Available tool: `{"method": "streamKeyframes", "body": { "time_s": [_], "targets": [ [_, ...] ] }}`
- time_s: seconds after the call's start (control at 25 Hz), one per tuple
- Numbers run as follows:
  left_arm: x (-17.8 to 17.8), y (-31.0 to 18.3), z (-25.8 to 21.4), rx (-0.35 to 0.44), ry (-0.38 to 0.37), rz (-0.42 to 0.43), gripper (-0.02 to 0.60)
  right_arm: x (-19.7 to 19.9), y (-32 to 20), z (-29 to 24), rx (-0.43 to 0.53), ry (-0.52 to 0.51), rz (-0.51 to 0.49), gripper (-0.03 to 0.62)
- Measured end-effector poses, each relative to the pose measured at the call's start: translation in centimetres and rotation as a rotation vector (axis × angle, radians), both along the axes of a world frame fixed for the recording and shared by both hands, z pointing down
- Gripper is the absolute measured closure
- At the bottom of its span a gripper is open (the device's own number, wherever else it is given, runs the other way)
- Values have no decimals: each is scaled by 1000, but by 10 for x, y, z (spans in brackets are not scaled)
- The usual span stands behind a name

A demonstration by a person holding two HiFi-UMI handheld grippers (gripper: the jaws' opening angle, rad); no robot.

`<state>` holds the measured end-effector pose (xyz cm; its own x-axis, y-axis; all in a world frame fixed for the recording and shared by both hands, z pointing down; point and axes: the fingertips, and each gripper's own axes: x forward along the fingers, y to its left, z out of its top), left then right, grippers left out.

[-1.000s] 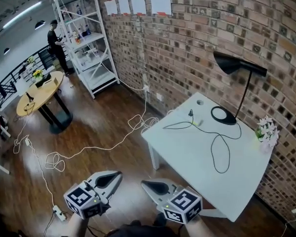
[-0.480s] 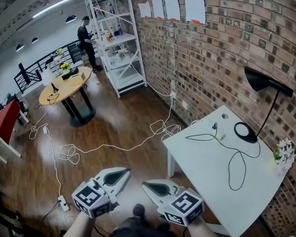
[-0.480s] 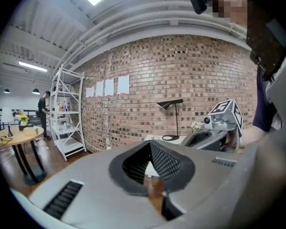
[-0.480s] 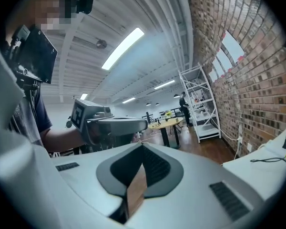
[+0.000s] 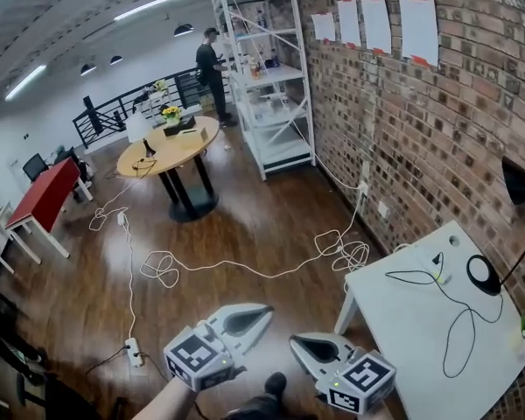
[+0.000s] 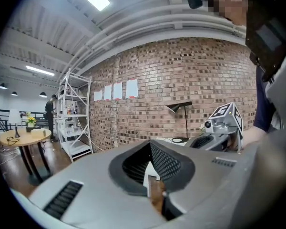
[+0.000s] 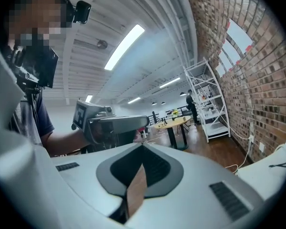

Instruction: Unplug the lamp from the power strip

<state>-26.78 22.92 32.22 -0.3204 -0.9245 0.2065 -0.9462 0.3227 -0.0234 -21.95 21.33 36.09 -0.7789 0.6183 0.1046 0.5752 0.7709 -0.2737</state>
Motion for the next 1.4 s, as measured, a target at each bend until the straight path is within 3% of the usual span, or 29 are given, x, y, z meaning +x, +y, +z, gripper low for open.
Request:
{"method": "streamKeyframes", "body": {
  "time_s": [0.28,0.56,0.72,1.0,1.16,1.28,1.4],
  "targets": [
    [-60,29,7,7,32,-47,584,-62,15,0,-1,18,-19,608],
    [-114,39,16,63,89,-9,584,-114,34,10,69,42,6,608],
    [-150,53,14,74,82,-8,584,-147,47,5,111,50,-5,608],
    [-158,1,30,106,171,190,584,-151,4,10,189,117,192,608],
    [-164,-22,50,102,130,280,584,-144,-16,13,236,153,277,608],
    [-150,-46,58,96,146,343,584,-129,-35,19,232,184,329,606],
    [-145,-62,61,86,164,353,584,-120,-55,23,207,196,379,607]
  ]
}}
